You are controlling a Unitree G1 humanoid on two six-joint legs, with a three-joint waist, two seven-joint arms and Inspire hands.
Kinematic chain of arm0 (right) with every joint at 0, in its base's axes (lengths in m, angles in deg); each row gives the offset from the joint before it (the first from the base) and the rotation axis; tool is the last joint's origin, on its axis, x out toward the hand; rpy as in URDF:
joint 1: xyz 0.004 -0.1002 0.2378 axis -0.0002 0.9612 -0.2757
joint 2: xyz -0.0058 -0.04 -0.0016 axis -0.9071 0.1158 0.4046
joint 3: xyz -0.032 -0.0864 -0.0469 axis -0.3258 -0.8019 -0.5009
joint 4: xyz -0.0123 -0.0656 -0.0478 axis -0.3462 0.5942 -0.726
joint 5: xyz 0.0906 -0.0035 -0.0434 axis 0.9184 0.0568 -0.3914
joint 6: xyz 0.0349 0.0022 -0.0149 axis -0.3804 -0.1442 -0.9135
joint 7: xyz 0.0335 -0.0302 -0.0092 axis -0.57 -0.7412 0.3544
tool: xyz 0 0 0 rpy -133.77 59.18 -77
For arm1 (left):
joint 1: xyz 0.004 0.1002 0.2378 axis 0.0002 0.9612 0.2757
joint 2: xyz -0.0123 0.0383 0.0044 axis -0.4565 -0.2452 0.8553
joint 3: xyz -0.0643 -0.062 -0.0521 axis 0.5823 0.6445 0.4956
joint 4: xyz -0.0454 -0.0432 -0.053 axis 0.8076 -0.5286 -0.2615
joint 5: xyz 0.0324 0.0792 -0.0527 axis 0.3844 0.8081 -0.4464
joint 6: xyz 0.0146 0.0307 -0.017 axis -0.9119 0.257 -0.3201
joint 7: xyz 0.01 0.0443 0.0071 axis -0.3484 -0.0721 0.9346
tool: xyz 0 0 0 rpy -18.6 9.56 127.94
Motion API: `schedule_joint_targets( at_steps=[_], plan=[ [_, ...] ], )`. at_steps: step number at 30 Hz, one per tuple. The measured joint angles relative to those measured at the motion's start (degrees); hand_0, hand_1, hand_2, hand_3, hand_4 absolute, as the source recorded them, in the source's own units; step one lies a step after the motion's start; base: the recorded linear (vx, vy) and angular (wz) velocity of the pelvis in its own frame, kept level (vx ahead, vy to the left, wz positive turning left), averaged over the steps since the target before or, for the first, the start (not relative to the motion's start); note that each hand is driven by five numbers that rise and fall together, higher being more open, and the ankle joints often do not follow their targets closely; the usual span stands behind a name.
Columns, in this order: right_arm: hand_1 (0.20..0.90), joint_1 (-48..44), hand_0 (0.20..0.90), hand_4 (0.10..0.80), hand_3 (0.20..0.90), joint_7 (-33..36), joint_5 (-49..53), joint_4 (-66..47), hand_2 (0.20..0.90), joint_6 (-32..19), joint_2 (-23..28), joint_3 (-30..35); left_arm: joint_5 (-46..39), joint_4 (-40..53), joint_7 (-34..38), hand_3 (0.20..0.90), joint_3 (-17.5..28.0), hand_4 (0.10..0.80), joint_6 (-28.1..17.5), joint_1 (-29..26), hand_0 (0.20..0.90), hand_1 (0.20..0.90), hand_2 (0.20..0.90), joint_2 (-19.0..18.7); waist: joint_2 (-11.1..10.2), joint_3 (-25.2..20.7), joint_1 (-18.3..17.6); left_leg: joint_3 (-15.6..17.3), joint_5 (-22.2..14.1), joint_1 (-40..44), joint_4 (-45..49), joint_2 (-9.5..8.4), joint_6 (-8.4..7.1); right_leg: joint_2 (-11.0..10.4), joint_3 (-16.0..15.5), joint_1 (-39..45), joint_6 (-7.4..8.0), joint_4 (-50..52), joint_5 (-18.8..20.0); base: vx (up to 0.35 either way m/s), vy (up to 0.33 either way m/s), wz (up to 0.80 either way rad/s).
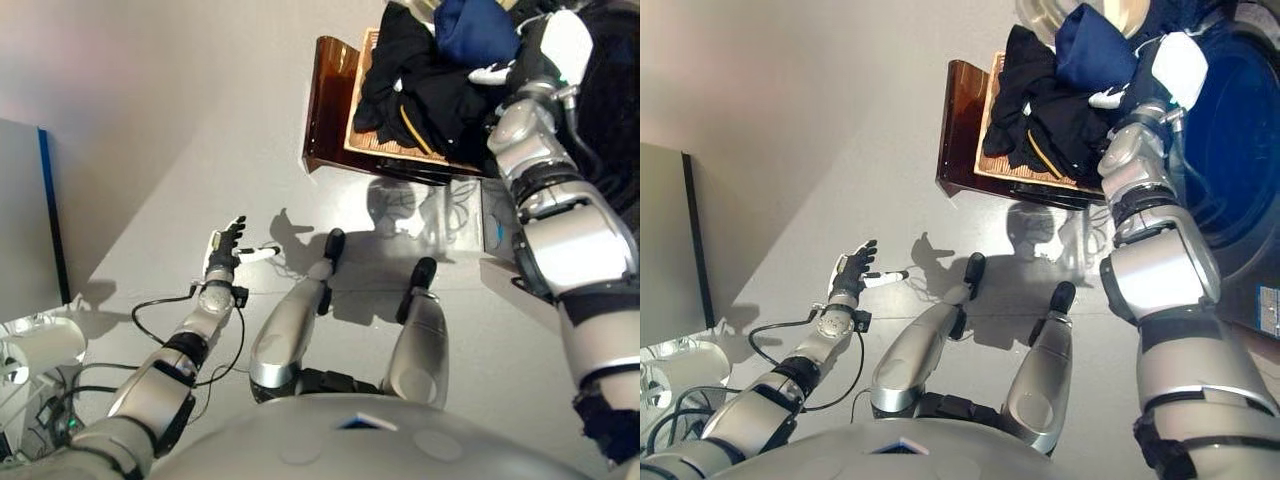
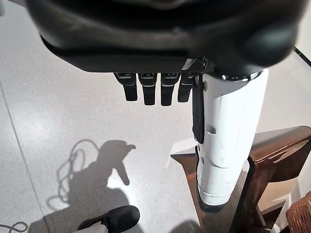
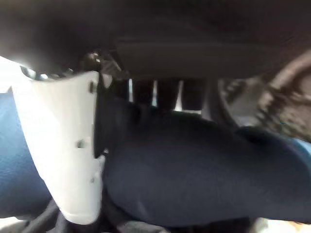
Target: Pick up the clothes and place them into the washing machine
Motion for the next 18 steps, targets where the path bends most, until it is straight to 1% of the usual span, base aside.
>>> schedule_joint_targets(
  at_steps=[2,5,7,8,9,11,12,14,18],
  plan=[
    [0.200,0.84,0.200,0.300,0.200,-0.14,3.72,-0.32,0.200,-0.64,-0.36,1.21,0.16,-0.40,-0.03,0.900,0.06,0.800,0.08,0.05,0.900,0.900,0.900,0.00,-0.01,0.00,0.00,0.59,0.00,0.09,0.00,0.01,0.01,0.10,0.67,0.06,0.16,-0.79,0.65,-0.021,-0.019,-0.17],
    [0.200,2.38,0.200,0.300,0.200,-0.21,8.02,-1.03,0.200,-1.76,-0.48,2.59,0.52,-0.80,-0.06,0.900,0.06,0.800,0.10,0.04,0.900,0.900,0.900,0.02,-0.02,0.00,-0.26,0.93,-0.04,0.09,-0.01,0.02,0.05,0.10,0.83,0.04,0.21,-0.97,0.95,-0.009,-0.003,-0.07],
    [0.200,3.22,0.200,0.300,0.200,-0.21,10.98,-1.50,0.200,-1.89,-1.20,5.14,0.55,-1.07,-0.09,0.900,0.13,0.800,0.16,0.34,0.900,0.900,0.900,0.06,-0.04,-0.01,-0.52,0.98,-0.18,0.10,0.01,0.05,0.13,0.16,0.87,0.02,0.08,-1.00,1.06,-0.002,0.004,-0.02],
    [0.200,4.62,0.200,0.300,0.200,-0.05,13.95,-1.98,0.200,-3.99,-2.42,8.11,0.66,-1.05,-0.08,0.900,0.37,0.800,0.20,1.10,0.900,0.900,0.900,0.07,-0.23,-0.21,-0.99,1.05,-0.24,0.13,0.01,0.05,0.20,0.13,0.90,0.03,0.03,-1.21,1.04,0.000,0.000,0.00],
    [0.200,4.95,0.200,0.300,0.200,-0.03,15.73,-1.97,0.200,-4.24,-3.10,8.48,0.78,-1.07,-0.08,0.900,0.48,0.800,0.26,1.58,0.900,0.900,0.900,0.09,-0.21,-0.25,-1.27,1.08,-0.39,0.13,0.02,0.05,0.28,0.16,0.93,0.06,-0.04,-1.30,1.01,-0.010,0.003,-0.06],
    [0.200,6.51,0.200,0.300,0.200,-0.04,19.62,-2.11,0.200,-5.62,-4.57,11.18,1.43,-1.05,-0.14,0.900,1.36,0.800,0.38,2.45,0.900,0.900,0.900,0.24,-0.21,-0.26,-1.40,1.17,-0.48,0.13,0.02,0.04,0.42,0.26,1.48,-0.07,-0.11,-1.55,1.29,-0.016,0.011,-0.09],
    [0.200,6.89,0.200,0.300,0.200,-0.05,20.42,-2.12,0.200,-5.66,-4.78,11.19,1.43,-1.08,-0.13,0.900,1.52,0.800,0.59,2.55,0.900,0.900,0.900,0.23,-0.21,-0.25,-1.41,1.17,-0.49,0.13,0.02,0.03,0.44,0.26,1.51,-0.08,-0.11,-1.61,1.33,-0.008,0.019,-0.06],
    [0.200,9.03,0.200,0.300,0.200,-0.12,25.46,-2.89,0.200,-7.27,-5.59,12.55,1.72,-1.14,0.15,0.900,1.66,0.800,1.02,2.74,0.900,0.900,0.900,0.23,-0.20,-0.28,-1.39,1.31,-0.62,0.13,0.01,-0.01,0.62,0.25,1.88,-0.12,-0.07,-1.80,1.41,0.000,0.014,-0.04],
    [0.200,12.40,0.200,0.300,0.200,-0.06,30.00,-5.32,0.200,-8.80,-7.31,14.15,2.26,-1.08,0.24,0.900,1.67,0.800,1.01,3.16,0.900,0.900,0.900,0.25,-0.17,-0.31,-1.50,1.88,-0.86,0.13,0.02,-0.04,0.91,0.20,2.19,-0.21,0.08,-1.99,1.51,0.002,0.017,-0.06]
  ],
)
